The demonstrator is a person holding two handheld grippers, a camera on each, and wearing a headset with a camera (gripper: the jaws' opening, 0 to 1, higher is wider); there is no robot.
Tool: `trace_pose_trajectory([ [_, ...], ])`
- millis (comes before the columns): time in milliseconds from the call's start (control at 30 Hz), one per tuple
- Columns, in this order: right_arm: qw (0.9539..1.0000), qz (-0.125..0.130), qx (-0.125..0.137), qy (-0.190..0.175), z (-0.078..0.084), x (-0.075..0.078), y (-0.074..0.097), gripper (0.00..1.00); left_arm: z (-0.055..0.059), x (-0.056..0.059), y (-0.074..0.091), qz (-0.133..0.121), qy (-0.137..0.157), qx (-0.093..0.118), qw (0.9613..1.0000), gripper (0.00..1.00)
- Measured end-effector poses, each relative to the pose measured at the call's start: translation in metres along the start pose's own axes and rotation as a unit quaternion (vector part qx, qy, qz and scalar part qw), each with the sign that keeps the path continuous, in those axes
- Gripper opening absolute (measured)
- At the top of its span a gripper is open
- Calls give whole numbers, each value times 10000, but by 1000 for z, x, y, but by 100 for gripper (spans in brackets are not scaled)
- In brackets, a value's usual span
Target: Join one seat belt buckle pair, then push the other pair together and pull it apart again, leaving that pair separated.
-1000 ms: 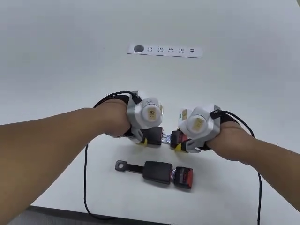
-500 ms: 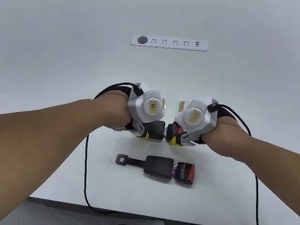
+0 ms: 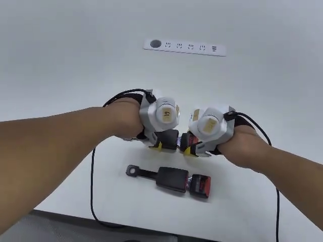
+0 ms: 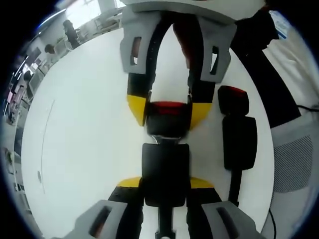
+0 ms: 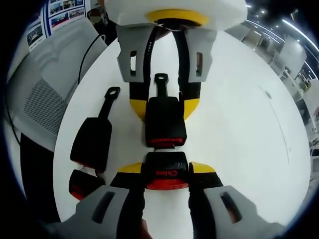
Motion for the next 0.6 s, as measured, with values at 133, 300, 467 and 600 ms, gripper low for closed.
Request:
trace_pose_trajectory([
  [133, 10000, 35, -72, -10, 11, 1, 6, 32, 0, 0, 0, -10, 46, -6, 10000, 32],
  [300, 10000, 10, 26, -6, 19, -1, 10, 33, 1, -1, -2, -6, 20, 28, 10000, 33],
  [467, 10000, 39, -6, -81, 32, -5, 25, 33, 2, -2, -3, -11, 103, 90, 9999, 33],
  [600, 9996, 130, -214, -122, 56, -6, 34, 33, 1, -2, -3, -8, 75, 99, 9999, 34],
])
Point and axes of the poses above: the centre of the closed fingertips' face, and the gripper's own axes: y roughly backward along the fingers, x roughly to its right, z roughly out of its underside, the point moved 6 cm from there along y, roughly backward along the fingers, and after that the axes turned 10 degrees about -z, right-handed, at the moved point
